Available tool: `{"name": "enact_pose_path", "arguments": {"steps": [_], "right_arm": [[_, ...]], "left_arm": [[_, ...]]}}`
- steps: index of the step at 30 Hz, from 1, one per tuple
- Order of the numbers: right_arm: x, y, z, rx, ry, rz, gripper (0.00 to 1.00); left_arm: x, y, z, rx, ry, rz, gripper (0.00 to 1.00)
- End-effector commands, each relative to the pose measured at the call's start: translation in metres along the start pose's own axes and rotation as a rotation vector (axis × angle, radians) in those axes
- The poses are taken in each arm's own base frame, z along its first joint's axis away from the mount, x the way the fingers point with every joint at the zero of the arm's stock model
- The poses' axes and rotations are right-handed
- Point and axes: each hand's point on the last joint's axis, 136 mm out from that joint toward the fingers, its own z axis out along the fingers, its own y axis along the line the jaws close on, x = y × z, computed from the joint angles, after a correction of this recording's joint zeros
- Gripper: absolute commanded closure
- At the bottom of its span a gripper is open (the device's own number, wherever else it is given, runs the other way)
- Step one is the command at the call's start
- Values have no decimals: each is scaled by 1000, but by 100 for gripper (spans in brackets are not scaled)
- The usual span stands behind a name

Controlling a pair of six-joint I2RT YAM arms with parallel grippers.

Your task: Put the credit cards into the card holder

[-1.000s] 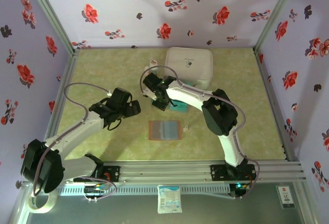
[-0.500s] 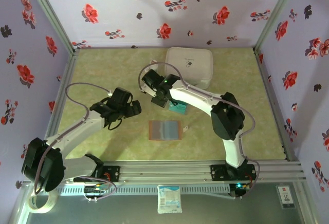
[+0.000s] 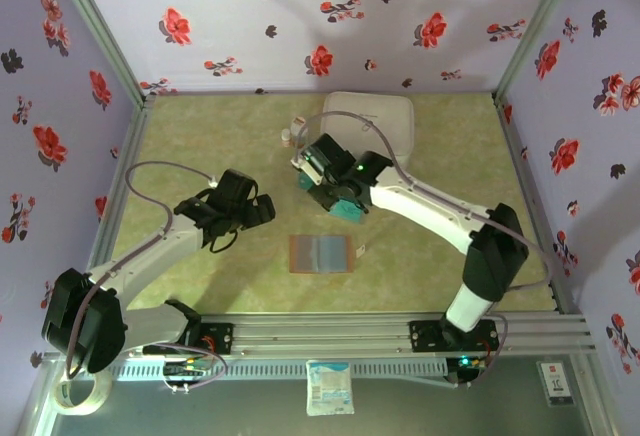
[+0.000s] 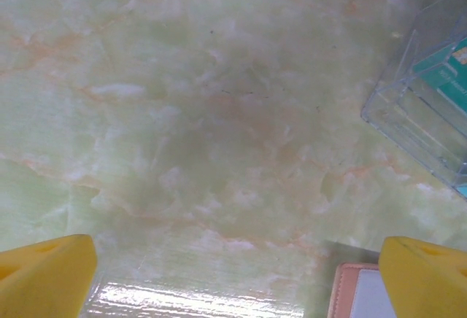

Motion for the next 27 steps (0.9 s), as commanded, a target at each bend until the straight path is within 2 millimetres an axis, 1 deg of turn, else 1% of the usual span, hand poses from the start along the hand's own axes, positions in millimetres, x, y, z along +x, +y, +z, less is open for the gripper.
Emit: {"name": "enact_pose_path", "arguments": {"steps": [1,5,9,11,13,15,20,23,27], "right_arm": [[2,13,-11,-95,-74,195,100],[13,22,-20,-210,-133,372,100],[26,18,-23,-291,-177,560,100],[32,16,-25,-357,-209,670,100],[42,16,-22,-413,-227,758,100],[49,17,-20,-464,-245,823,100],[75,29,-9,-523,-210,915,100],[88,35,-2,-545,-197,960,100],[93,36,-5,-573,-251,1006,100]], "left_arm": [[3,12,-3,-61,10,-18,0],[12,16,-2,-83,15,-1,0],[20,15,-1,-105,13,26,0],[24,14,-1,-134,16,48,0],[27,7,1,-131,22,89,0],[30,-5,2,-112,21,148,0],[44,-43,6,-30,18,306,0],[52,-53,10,-16,28,359,0],[60,-62,13,9,32,393,0]]}}
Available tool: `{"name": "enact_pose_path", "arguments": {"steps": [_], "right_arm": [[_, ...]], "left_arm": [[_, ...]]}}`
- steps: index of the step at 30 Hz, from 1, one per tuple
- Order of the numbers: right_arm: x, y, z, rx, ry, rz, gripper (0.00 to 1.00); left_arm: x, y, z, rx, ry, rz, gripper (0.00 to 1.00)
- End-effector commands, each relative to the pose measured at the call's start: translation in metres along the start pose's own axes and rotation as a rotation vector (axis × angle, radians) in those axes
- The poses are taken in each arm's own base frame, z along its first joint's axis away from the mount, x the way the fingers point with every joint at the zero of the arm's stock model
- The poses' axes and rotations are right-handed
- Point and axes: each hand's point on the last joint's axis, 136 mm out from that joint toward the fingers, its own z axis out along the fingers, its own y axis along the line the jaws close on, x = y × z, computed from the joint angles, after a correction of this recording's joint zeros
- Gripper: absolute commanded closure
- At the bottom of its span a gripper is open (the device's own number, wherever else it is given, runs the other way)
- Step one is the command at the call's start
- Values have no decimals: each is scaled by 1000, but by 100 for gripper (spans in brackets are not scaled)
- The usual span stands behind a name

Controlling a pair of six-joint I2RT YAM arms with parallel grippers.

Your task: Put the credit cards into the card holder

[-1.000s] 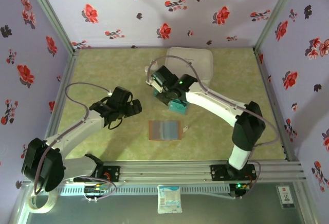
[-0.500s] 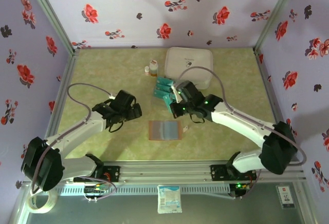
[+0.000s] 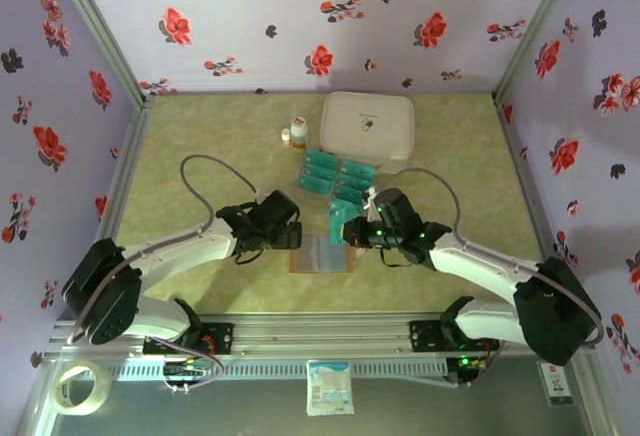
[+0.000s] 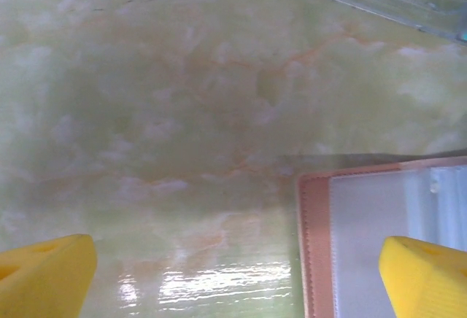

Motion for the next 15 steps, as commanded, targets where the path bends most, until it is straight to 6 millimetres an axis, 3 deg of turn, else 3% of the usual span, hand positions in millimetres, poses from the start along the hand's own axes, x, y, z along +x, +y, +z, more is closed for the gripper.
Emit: {"name": "enact_pose_path", "arguments": {"steps": [1,8,15], "right_arm": [[-11,16,-10,-91,-81,45,99],[-2,-2,-14,-50,-101,43,100],[4,6,-1,-92,-65,43,100]], "left_arm": [[-9,-11,0,17,-40,45,0],[2,-21,10,32,-23,90,0],[13,-25,20,18,6,120,0]]}}
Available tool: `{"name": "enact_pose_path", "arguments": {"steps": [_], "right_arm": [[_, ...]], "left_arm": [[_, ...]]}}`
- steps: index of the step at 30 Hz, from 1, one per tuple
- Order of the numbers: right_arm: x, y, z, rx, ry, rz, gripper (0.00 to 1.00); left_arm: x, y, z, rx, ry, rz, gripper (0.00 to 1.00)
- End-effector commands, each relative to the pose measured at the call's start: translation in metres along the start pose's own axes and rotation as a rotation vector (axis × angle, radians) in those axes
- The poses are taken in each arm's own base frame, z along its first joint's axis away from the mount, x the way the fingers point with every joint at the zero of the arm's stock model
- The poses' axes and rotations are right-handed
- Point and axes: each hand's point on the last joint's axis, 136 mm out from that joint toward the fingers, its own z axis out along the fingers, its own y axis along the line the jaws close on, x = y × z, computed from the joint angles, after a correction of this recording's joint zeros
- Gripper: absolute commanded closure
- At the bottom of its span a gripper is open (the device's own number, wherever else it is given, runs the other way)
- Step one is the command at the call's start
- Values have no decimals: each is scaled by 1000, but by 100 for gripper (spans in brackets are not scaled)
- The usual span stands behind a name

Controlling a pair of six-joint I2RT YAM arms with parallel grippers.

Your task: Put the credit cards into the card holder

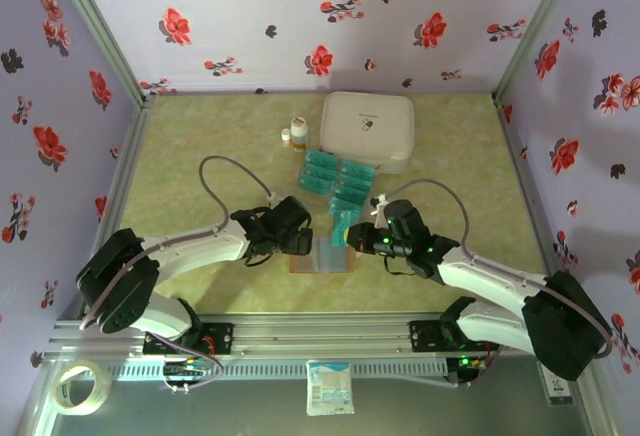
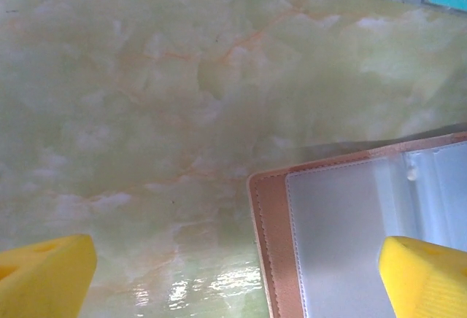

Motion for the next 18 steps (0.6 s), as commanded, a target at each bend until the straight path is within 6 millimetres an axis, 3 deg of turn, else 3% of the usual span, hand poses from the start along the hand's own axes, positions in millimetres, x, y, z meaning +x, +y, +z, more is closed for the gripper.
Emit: {"name": "enact_pose_path", "arguments": {"steps": [1,18], "right_arm": [[1,10,8,-41,5,-8,100],[22,15,37,-50,74,-33,100]], "left_arm": [[4,-2,5,-7,2,33,0],[27,5,14,-18,28,29,0]]}}
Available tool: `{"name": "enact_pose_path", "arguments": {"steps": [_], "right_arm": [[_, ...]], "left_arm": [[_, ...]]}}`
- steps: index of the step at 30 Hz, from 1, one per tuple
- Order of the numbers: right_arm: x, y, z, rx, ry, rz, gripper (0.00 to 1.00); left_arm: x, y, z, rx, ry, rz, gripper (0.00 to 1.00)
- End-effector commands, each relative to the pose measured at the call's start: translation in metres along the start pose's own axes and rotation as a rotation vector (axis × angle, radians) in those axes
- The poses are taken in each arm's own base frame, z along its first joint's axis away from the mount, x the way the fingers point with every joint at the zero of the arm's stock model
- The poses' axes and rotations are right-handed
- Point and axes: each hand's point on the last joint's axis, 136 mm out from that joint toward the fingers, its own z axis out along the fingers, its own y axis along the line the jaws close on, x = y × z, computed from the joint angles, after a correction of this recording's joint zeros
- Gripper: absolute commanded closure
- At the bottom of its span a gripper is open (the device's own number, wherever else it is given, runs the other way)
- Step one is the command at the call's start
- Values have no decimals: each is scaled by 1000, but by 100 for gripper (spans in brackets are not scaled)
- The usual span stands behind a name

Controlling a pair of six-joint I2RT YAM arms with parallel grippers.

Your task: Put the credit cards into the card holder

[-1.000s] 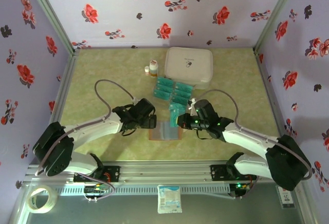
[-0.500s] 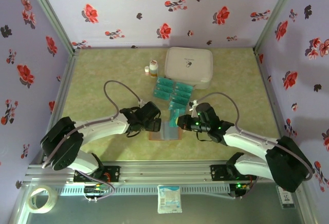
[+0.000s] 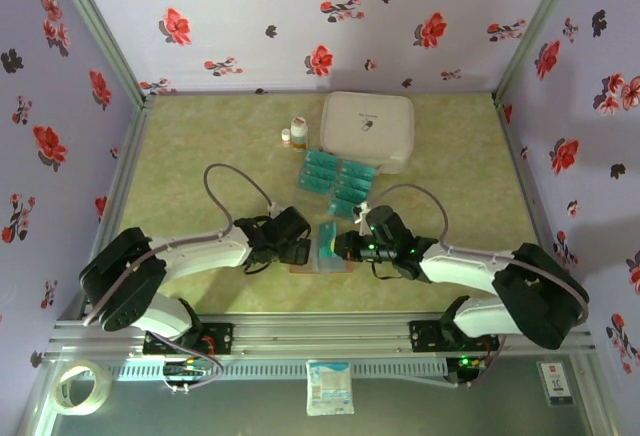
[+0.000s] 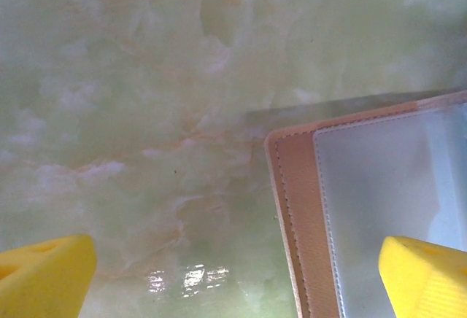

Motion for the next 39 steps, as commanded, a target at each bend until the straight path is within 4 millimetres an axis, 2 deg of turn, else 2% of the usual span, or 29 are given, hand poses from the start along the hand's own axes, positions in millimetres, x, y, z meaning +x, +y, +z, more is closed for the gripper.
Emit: {"name": "enact_pose_path", "arguments": {"steps": [1,7,27,33,39], "right_arm": [[-9,14,4,-37,-23,0,100],[-3,5,8,-19,-12,7,100],[14,-28,4,57,-15,36,100],[10,-23,3,42,-27,42,100],[3,-9,1,8,-33,35,100]], "left_arm": [[2,-1,2,1,-10,-5,0],[5,0,4,-2,-5,-11,0],[24,12,14,-27,22,-25,0],[27,15,14,-28,22,-31,0],[24,14,8,-17,8,-41,0]]}}
